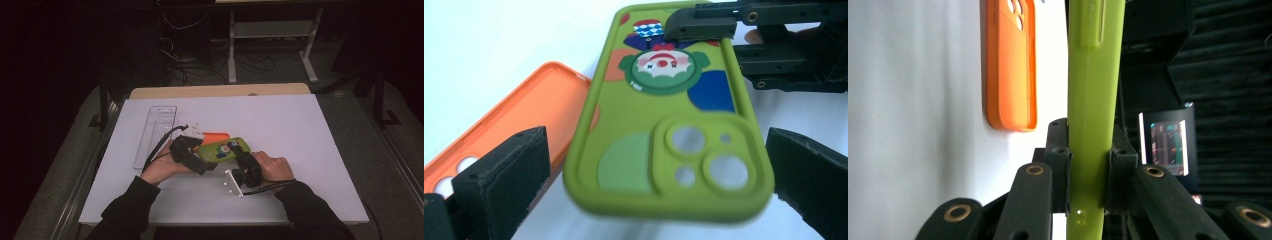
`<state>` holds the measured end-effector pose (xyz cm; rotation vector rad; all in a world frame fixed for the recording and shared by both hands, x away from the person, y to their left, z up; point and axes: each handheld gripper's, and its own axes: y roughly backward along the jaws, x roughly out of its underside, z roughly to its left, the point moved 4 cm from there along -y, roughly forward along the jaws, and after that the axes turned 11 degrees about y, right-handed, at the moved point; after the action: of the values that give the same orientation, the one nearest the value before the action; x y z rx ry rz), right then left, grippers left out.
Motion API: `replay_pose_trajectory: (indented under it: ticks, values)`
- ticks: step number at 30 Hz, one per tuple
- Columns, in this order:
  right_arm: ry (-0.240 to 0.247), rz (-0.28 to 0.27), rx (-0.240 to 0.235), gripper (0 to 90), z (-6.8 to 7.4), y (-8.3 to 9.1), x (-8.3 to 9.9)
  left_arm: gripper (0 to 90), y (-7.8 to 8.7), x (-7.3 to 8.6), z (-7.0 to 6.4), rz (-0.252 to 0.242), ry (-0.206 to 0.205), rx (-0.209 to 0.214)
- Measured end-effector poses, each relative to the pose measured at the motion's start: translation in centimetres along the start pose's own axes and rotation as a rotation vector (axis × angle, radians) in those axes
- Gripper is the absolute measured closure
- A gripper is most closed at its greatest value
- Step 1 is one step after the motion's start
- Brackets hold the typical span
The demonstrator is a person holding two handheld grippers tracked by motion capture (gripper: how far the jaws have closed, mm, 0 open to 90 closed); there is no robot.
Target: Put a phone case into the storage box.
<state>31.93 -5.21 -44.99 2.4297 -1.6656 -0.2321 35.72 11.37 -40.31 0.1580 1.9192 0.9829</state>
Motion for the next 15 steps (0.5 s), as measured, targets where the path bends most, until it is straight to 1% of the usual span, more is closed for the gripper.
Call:
replay_pose_trajectory:
  ticks: [1,2,3,4,5,6,7,8,9,10,11,12,13,14,15]
  values:
    - [-0.014,0.003,0.007,75.7,-0.1,-0.1,0.2,0.0,0.1,0.0,0.0,-0.004,0.006,0.000]
    - [-0.032,0.006,-0.003,75.7,-0.1,-0.1,0.3,0.0,0.3,0.0,0.2,0.011,-0.007,-0.005]
    - [-0.049,0.009,-0.012,75.7,-0.2,-0.1,0.5,0.0,0.2,0.0,0.2,-0.004,0.007,-0.004]
    - [-0.058,0.013,-0.015,75.7,-0.2,-0.1,0.6,0.0,0.3,0.0,0.3,-0.002,0.003,-0.002]
    - [-0.080,0.017,-0.040,75.7,-0.1,-0.1,0.8,0.0,0.4,0.0,0.3,-0.004,0.005,-0.005]
    - [-0.085,0.017,-0.046,75.7,-0.2,-0.1,0.9,0.0,0.5,0.0,0.5,0.005,-0.007,-0.013]
    - [-0.103,0.009,-0.056,75.7,-0.4,-0.1,1.1,0.0,0.6,-0.1,0.7,0.011,-0.030,-0.021]
    - [-0.111,0.003,-0.053,75.7,-0.7,-0.2,1.3,0.0,0.5,0.0,0.7,0.003,-0.014,-0.020]
    - [-0.155,0.011,-0.057,75.7,-0.8,-0.1,1.3,0.0,0.5,0.0,0.7,0.004,-0.013,-0.022]
    - [-0.169,-0.003,-0.066,75.7,-0.9,-0.2,1.4,0.0,0.6,0.0,0.8,0.013,-0.020,-0.021]
    - [-0.218,0.012,-0.075,75.7,-0.9,-0.1,1.6,0.0,0.6,0.0,0.8,0.012,-0.020,-0.022]
    - [-0.222,0.009,-0.080,75.7,-1.1,-0.1,1.7,0.0,0.5,0.0,0.8,-0.001,-0.011,-0.023]
    - [-0.233,0.006,-0.085,75.7,-1.3,-0.2,1.9,0.0,0.6,-0.1,0.8,0.002,-0.017,-0.026]
    - [-0.251,0.003,-0.089,75.7,-1.4,-0.2,2.0,0.0,0.6,0.0,0.9,0.010,-0.016,-0.028]
    - [-0.282,0.002,-0.098,75.7,-1.5,-0.2,2.2,0.0,0.6,0.0,0.9,0.011,-0.020,-0.029]
